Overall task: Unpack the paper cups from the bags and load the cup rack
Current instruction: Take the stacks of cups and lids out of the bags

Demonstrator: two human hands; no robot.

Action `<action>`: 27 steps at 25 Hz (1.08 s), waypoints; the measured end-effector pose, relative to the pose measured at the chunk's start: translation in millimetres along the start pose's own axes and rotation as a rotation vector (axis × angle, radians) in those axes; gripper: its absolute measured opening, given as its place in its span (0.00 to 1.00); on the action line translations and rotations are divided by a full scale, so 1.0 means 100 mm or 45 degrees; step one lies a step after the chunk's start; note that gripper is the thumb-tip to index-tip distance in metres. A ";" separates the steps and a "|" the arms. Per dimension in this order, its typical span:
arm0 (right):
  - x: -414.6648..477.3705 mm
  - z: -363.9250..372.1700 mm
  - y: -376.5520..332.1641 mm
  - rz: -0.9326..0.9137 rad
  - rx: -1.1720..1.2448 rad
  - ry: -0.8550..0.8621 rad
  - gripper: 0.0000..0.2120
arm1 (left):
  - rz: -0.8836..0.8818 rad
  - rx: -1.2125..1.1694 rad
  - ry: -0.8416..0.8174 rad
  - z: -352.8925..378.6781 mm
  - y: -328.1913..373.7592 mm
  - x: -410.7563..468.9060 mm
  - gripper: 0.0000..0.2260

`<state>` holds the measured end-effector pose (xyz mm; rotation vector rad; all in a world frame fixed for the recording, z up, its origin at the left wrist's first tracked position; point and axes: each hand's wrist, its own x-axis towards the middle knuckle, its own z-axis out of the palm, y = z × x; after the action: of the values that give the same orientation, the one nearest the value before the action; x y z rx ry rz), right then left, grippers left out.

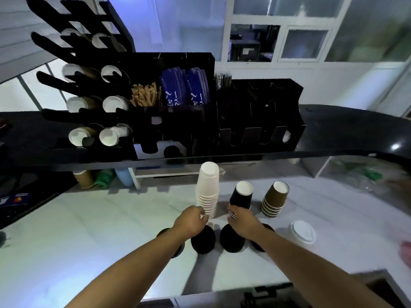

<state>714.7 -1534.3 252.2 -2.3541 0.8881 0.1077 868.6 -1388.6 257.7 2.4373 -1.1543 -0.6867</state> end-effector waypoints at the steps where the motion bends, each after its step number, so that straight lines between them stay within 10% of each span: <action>1: -0.13 -0.02 0.02 0.020 -0.028 0.034 0.20 | 0.051 0.084 0.013 0.03 0.05 -0.06 0.16; 12: -1.71 -0.73 1.16 0.427 -0.323 0.343 0.21 | 0.576 0.479 -0.059 0.65 1.48 -0.43 0.15; 27: -3.90 -2.24 4.34 0.759 -0.301 0.587 0.11 | 1.013 0.624 -0.231 2.89 5.21 -0.74 0.11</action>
<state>113.6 -1693.6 316.8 -2.2797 1.8769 -0.1025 343.7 -1675.6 305.1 1.9651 -2.3865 -0.3945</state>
